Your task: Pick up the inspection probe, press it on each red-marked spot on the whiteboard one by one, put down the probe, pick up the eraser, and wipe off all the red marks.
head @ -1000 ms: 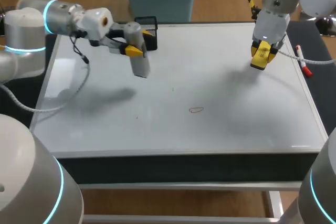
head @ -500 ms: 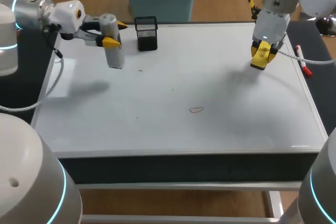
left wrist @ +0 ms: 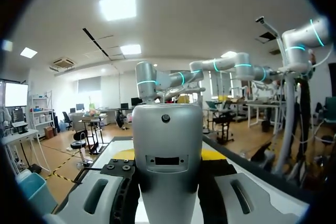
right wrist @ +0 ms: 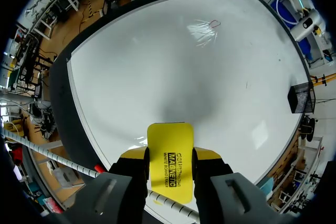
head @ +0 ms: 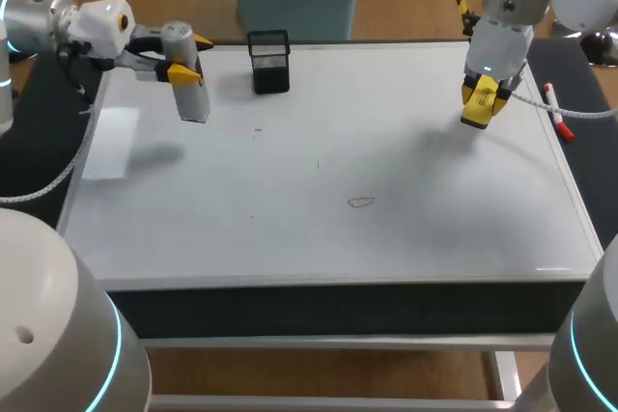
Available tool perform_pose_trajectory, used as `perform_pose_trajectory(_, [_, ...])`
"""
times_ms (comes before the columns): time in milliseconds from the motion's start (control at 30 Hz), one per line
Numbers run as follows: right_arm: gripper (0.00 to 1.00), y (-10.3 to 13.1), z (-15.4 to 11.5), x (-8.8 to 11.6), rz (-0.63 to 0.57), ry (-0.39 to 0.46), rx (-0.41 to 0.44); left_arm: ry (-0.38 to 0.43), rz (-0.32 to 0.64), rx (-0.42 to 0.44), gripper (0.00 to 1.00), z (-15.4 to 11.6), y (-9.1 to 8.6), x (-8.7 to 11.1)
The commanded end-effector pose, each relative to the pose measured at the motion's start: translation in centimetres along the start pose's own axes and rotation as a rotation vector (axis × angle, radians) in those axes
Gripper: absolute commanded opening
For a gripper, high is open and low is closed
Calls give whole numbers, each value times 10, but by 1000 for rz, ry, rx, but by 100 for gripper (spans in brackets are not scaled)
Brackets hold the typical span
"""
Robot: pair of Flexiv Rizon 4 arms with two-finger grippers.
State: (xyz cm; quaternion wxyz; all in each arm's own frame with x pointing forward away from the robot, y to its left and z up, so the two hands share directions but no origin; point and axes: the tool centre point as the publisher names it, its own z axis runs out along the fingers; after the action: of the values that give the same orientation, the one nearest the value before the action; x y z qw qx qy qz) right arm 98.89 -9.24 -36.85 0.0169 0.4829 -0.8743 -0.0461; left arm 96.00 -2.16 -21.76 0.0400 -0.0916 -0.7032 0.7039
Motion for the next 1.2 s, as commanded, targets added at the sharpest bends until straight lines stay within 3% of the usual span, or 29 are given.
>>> perform_pose_trajectory(33, [0, -1, 0, 0, -2, 2, 2, 4, 0, 13, 0, -4, 4, 0])
perform_pose_trajectory(833, [0, -1, 0, 0, -2, 2, 2, 4, 0, 13, 0, -4, 4, 0])
perform_pose_trajectory(933, [0, 20, 0, -6, -36, 47, 35, 4, 0, 13, 0, -4, 4, 0])
perform_pose_trajectory(1200, [0, 76, -4, -10, -93, 56, 84, 4, 0, 13, 0, -4, 4, 0])
